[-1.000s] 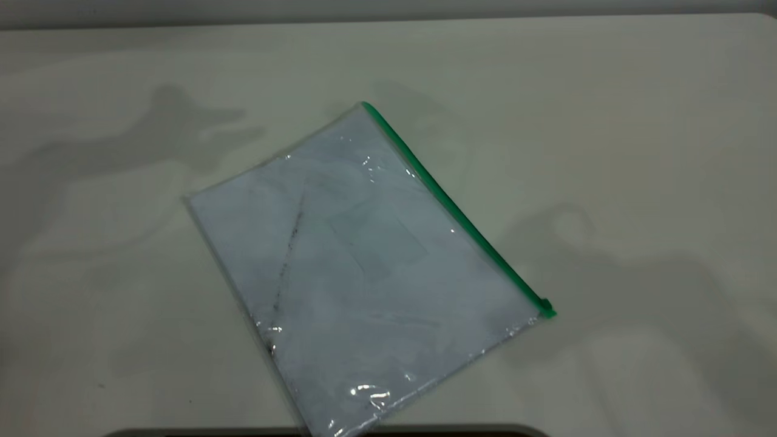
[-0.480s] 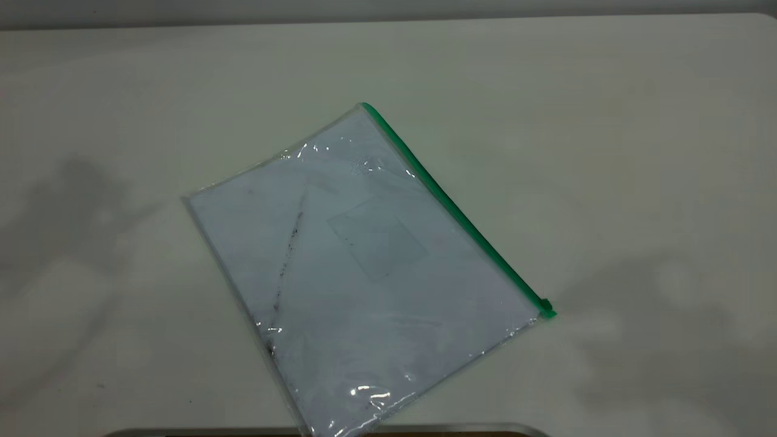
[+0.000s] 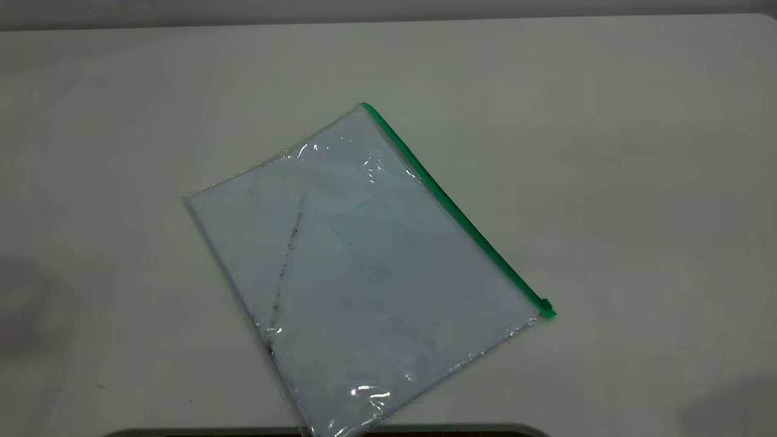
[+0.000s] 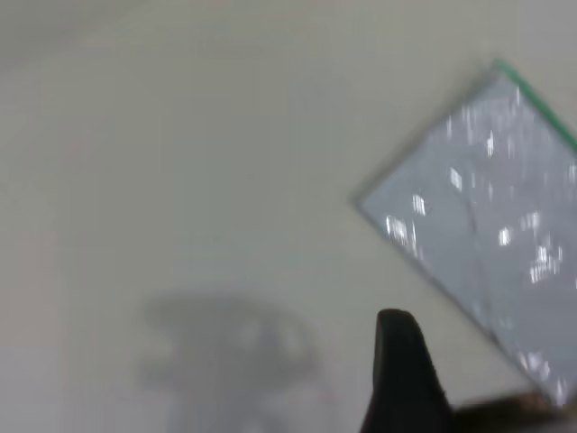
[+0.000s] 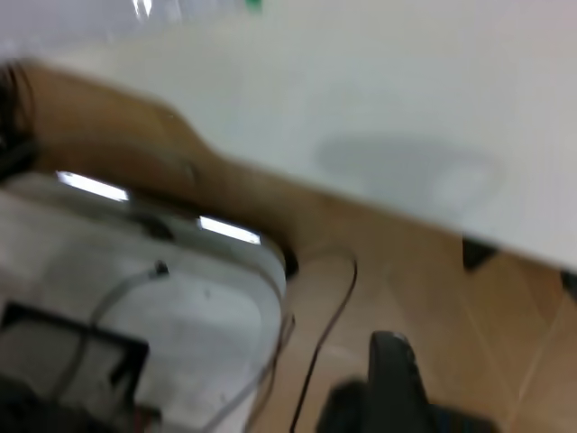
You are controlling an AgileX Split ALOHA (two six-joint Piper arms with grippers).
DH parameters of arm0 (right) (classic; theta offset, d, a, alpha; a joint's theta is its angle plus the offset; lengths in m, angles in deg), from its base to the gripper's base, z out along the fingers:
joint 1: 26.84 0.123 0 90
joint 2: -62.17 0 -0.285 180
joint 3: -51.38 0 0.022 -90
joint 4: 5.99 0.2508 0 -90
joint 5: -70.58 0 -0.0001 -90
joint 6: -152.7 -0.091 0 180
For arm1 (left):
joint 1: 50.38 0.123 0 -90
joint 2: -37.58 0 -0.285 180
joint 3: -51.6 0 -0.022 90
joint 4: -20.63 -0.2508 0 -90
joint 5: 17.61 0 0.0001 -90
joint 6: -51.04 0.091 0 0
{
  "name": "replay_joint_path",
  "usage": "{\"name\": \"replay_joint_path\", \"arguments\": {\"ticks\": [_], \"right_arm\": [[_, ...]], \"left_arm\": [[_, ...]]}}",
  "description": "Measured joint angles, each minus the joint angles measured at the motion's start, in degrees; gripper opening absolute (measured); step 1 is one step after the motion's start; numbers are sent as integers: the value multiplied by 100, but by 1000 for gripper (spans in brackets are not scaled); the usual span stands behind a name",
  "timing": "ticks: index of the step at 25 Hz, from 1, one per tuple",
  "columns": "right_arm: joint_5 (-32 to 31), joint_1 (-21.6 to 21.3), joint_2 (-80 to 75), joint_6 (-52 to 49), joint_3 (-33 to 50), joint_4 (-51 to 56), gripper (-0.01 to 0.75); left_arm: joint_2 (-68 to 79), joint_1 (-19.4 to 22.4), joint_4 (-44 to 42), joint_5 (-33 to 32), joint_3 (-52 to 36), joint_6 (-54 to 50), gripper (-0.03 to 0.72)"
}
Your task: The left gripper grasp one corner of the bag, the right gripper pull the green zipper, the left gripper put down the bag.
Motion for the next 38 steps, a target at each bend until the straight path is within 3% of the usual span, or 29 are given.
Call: {"name": "replay_joint_path", "arguments": {"ticks": [3, 9, 14, 33, 38], "right_arm": [[16, 0, 413, -5, 704, -86, 529], [625, 0, 1032, -46, 899, -222, 529], [762, 0, 1131, -46, 1063, -390, 529], [789, -29, 1244, -47, 1063, -439, 529], [783, -854, 2121, -47, 1063, -401, 529]], "left_arm": [[-453, 0, -66, 0, -1067, -15, 518], [-1422, 0, -83, 0, -3408, -43, 518], [-2277, 0, -126, 129, -4680, -72, 518], [-5620, 0, -208, 164, -4739, -164, 518], [-6237, 0, -208, 123, -4739, -164, 518]]}}
